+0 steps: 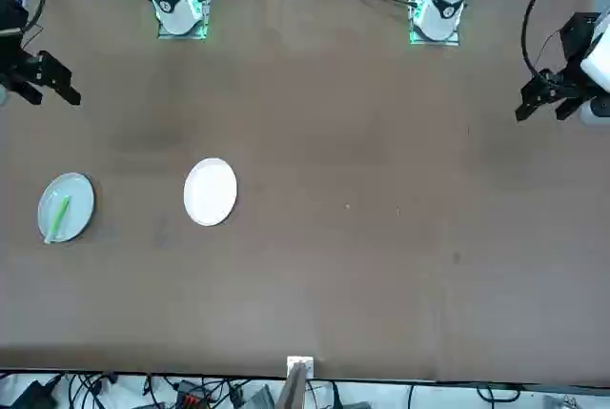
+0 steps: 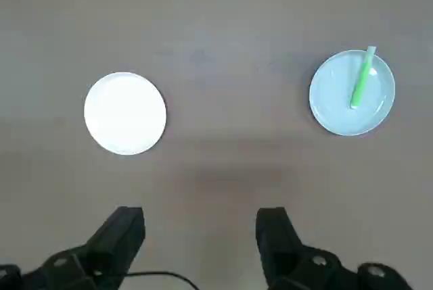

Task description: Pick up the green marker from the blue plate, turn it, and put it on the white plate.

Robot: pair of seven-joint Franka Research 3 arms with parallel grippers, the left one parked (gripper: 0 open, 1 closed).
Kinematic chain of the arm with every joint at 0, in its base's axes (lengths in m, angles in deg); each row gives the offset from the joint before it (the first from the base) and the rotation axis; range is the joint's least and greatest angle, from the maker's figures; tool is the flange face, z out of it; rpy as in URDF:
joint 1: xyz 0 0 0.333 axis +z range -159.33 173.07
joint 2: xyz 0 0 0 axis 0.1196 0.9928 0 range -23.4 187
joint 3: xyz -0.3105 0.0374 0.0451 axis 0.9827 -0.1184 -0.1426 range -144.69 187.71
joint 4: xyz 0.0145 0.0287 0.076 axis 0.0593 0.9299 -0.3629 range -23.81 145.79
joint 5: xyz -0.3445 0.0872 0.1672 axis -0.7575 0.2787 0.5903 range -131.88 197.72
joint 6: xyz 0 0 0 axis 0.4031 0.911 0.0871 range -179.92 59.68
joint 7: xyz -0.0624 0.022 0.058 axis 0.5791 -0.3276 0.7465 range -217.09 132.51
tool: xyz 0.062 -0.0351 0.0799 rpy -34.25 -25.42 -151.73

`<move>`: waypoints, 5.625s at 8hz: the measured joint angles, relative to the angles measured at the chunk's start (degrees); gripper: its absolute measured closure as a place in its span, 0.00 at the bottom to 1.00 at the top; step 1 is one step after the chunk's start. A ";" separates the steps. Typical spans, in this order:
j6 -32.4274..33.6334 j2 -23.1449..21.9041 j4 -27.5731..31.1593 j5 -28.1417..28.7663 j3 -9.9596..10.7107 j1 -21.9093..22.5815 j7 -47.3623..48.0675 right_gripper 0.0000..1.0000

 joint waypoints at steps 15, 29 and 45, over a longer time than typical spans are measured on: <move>-37.91 26.21 7.98 0.91 2.88 -19.92 -12.16 0.00; -52.87 44.69 1.59 9.85 2.66 -24.08 -15.29 0.40; -29.96 30.62 1.76 10.76 1.09 6.32 48.43 0.85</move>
